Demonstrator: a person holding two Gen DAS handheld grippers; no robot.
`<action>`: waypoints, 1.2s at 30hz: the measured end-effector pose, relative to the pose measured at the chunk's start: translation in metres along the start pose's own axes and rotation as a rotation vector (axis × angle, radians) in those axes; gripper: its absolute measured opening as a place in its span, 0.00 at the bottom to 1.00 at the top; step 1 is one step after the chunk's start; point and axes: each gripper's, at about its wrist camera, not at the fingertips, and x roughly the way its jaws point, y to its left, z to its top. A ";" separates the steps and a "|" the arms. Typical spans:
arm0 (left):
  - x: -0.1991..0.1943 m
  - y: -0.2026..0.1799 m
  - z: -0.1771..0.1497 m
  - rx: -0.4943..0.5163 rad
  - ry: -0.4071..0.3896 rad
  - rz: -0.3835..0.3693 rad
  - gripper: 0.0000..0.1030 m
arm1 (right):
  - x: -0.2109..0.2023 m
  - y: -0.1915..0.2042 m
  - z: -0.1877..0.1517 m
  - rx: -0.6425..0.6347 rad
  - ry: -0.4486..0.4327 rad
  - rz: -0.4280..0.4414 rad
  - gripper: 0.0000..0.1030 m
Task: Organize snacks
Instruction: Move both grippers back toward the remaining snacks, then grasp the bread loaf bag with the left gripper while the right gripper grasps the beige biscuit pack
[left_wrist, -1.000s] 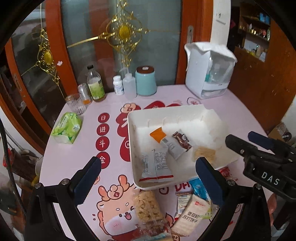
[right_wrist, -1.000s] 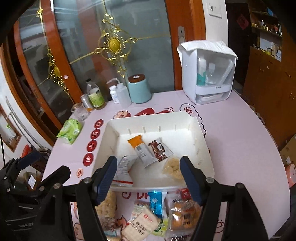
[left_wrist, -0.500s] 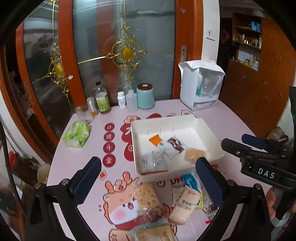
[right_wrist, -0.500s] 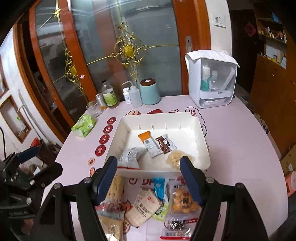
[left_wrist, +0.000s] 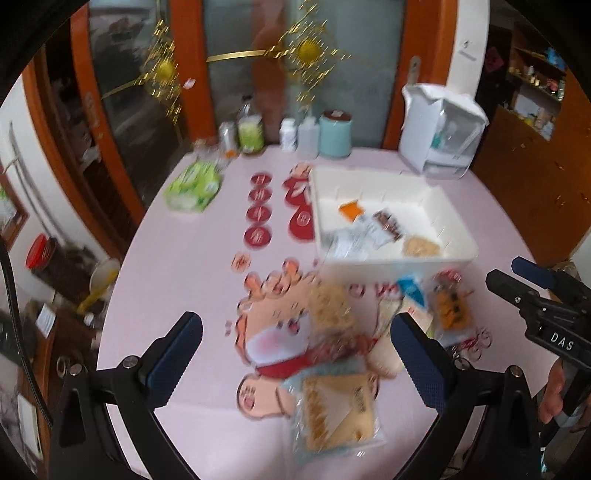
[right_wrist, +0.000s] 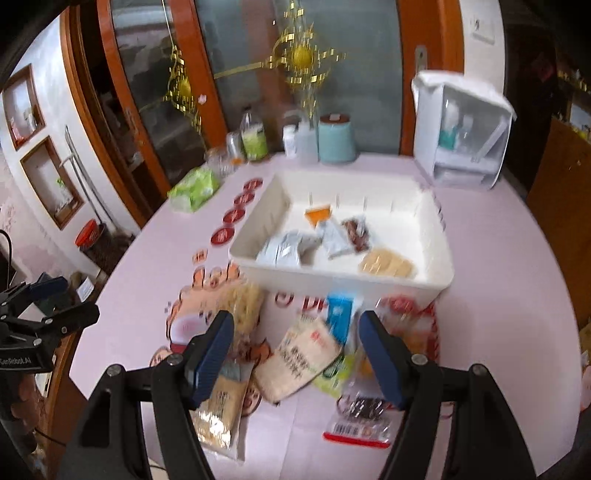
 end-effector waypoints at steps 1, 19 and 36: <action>0.003 0.003 -0.006 -0.004 0.016 0.006 0.98 | 0.007 0.000 -0.005 0.008 0.022 0.006 0.69; 0.134 -0.001 -0.113 -0.069 0.397 -0.131 0.98 | 0.096 -0.014 -0.065 0.276 0.261 -0.051 0.69; 0.182 -0.030 -0.127 -0.085 0.456 -0.240 0.98 | 0.145 -0.016 -0.079 0.474 0.293 -0.017 0.40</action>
